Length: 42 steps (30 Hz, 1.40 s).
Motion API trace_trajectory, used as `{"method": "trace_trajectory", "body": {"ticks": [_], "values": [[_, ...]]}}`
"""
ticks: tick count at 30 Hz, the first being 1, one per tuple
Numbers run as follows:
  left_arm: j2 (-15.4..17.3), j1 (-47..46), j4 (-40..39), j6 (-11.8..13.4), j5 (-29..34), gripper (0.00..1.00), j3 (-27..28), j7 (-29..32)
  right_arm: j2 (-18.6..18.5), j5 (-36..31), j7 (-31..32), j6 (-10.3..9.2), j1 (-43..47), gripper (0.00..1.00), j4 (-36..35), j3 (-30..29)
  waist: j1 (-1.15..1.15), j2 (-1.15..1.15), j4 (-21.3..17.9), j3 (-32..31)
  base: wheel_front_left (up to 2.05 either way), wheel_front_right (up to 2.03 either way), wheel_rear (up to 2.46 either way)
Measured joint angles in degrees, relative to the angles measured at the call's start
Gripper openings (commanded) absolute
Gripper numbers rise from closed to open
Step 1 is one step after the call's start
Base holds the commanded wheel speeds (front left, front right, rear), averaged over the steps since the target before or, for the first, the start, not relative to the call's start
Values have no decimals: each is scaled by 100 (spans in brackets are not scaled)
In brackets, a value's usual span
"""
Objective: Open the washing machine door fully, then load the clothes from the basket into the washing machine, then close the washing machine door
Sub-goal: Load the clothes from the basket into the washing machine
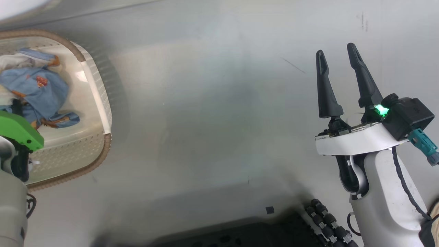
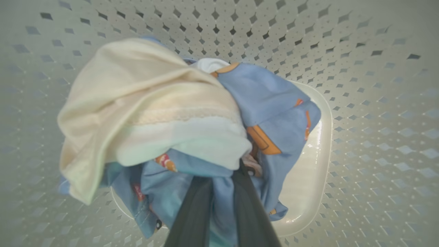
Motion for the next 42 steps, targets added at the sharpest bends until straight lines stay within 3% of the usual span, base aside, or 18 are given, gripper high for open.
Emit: {"method": "trace_trajectory", "body": {"ticks": [11,17,23,34,42], "values": [[-174,471,56,-31,-232,0,-12,-714,-4,5,0,5,5,100,196,-22,0,0,102,-665,0,0,0],[-546,685,-254,-32,-368,0,-236,-892,-12,4,0,21,17,100,335,-74,0,0,174,-1062,0,0,0],[-693,977,-470,-43,-519,0,-380,-955,-14,-1,0,24,41,100,430,-134,0,0,250,-1421,0,0,0],[-717,1649,-1110,-43,-636,0,-617,-1005,-14,-20,0,81,403,100,669,-231,0,0,434,-2281,0,0,0],[-695,2037,-2181,-43,-615,0,-420,-1005,-12,-59,0,101,699,100,773,-367,-1,0,545,-2911,0,0,0]]}}
